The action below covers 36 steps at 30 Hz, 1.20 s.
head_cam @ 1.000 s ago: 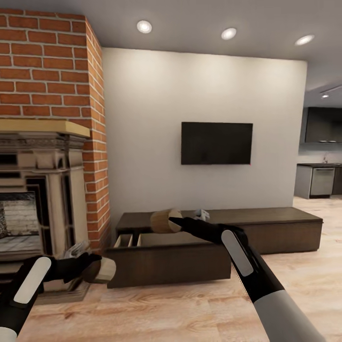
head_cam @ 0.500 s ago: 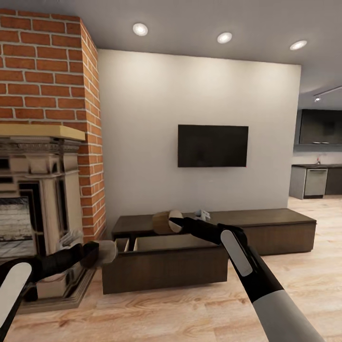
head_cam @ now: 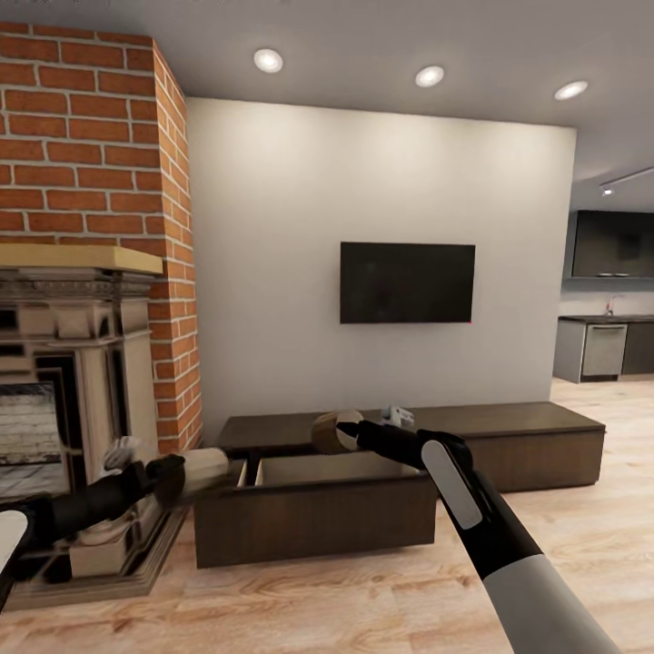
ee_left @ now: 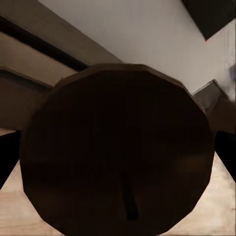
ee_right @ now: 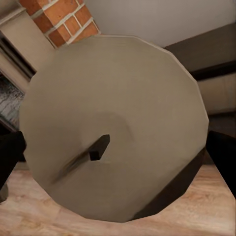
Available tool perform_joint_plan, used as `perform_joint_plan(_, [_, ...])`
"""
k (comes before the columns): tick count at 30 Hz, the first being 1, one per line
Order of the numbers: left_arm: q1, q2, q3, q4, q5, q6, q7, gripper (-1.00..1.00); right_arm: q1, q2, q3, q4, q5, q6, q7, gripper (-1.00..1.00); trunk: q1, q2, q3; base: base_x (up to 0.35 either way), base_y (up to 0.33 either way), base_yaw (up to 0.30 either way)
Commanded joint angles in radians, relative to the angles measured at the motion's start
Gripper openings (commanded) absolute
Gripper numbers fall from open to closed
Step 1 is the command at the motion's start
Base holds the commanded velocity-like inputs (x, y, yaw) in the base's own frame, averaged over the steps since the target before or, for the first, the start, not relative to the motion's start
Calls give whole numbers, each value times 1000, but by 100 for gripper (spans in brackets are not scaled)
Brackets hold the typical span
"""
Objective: Place each of the two pumpkins and all three candles from the living room inside a cabinet in the living room (use any cabinet), then make sure every cabinet is closed, and position the cauldron so it is next to a table in the living room.
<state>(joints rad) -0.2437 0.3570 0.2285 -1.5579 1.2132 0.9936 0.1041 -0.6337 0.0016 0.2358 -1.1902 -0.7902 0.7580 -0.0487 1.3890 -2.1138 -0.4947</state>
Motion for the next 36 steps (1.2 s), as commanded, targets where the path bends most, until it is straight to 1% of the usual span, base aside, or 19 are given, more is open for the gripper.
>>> perform_joint_plan(1, [0, 12, 2, -1, 25, 4, -12, -100, -1, 0, -1, -1, -7, 3, -6, -100, -4, 7, 2, 0, 0, 0])
perform_joint_plan(2, [1, 27, 5, -2, 45, 5, -35, -100, -1, 0, -2, -1, -6, 3, -6, -100, -8, 14, 5, 0, 0, 0])
perform_joint_plan(3, [1, 52, 8, -2, 78, 4, -71, -100, -1, 0, -3, -2, -6, 3, -6, -100, -12, 21, 8, 0, 0, 0])
perform_joint_plan(4, [1, 66, 9, -2, 99, 4, -93, -100, -1, -1, -4, -4, -7, 3, -5, -100, -16, 28, 11, 0, 0, 0])
perform_joint_plan(6, [1, 85, 11, -1, 125, 4, -124, -100, -1, -1, -5, -7, -9, 4, -5, -100, -23, 42, 17, 0, 0, 0])
perform_joint_plan(8, [0, 94, 13, -2, 136, 4, -140, -100, -1, 0, -4, -15, -11, 4, -6, -100, -31, 56, 24, 0, 0, 0])
perform_joint_plan(11, [-2, 97, 13, -2, 142, 3, -149, -100, -1, -2, -3, -21, -5, 4, -7, -100, -42, 77, 33, 0, 0, 0])
perform_joint_plan(16, [-2, 92, 7, 0, 144, 2, -151, -100, -1, -3, -1, -26, -2, 6, -7, -100, -62, 112, 49, 0, 0, 0])
perform_joint_plan(19, [-2, 89, 5, 1, 144, 2, -152, -100, -1, -3, -1, -54, -2, 6, -7, -100, -73, 133, 58, 0, 0, 0])
perform_joint_plan(22, [-2, 87, 5, 1, 144, 2, -152, -100, -1, -3, -1, -104, -8, 7, -7, -100, -85, 154, 68, 0, 0, 0])
perform_joint_plan(26, [-3, 86, 6, 1, 144, 2, -153, -100, -1, -3, -1, -121, -15, 12, -5, -100, -100, 182, 80, 0, 0, 0])
perform_joint_plan(30, [-2, 86, 5, 1, 144, 2, -159, -100, -1, -2, -1, -123, -16, 12, -5, -100, -100, 182, 80, 0, 0, 0])
perform_joint_plan(33, [-2, 86, 0, 1, 141, 1, -199, -100, -1, -2, -1, -123, -17, 12, -5, -100, -100, 182, 79, 43, 0, 0])
perform_joint_plan(36, [-2, 86, -10, 1, 139, 1, -214, -100, -1, -1, -1, -123, -17, 12, -5, -100, -100, 182, 75, 234, 0, 0])
